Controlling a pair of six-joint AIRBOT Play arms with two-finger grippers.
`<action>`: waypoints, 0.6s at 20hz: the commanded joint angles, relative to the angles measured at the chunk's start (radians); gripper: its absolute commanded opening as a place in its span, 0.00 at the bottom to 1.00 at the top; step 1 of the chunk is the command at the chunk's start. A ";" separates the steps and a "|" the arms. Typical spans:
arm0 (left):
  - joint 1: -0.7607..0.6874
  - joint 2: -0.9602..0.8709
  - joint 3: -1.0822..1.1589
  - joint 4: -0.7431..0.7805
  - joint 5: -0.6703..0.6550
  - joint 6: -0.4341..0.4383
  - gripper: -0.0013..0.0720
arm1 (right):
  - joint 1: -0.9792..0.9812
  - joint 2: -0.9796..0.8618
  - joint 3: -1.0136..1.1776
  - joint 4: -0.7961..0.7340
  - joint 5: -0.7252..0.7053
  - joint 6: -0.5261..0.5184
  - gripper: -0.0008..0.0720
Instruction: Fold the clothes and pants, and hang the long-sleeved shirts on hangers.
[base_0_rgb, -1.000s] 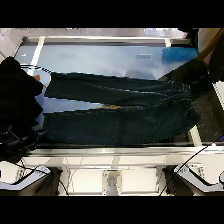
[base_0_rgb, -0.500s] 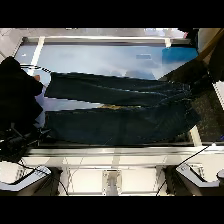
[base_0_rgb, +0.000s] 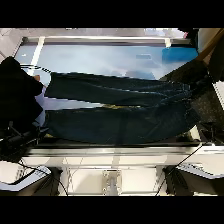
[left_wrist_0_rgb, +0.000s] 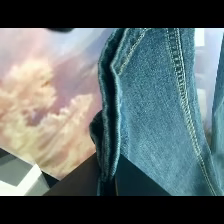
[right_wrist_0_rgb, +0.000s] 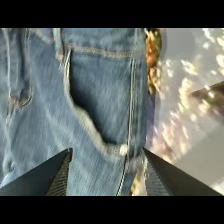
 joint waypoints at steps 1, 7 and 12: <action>0.000 0.001 0.008 -0.002 0.034 0.004 0.05 | 0.087 -0.057 -0.020 0.040 -0.174 -0.016 0.69; 0.000 0.001 0.008 0.002 0.038 0.005 0.05 | 0.234 -0.110 -0.019 0.050 -0.329 -0.004 0.66; 0.000 0.001 0.008 0.001 0.038 0.004 0.05 | 0.236 -0.121 -0.019 0.082 -0.343 -0.006 0.37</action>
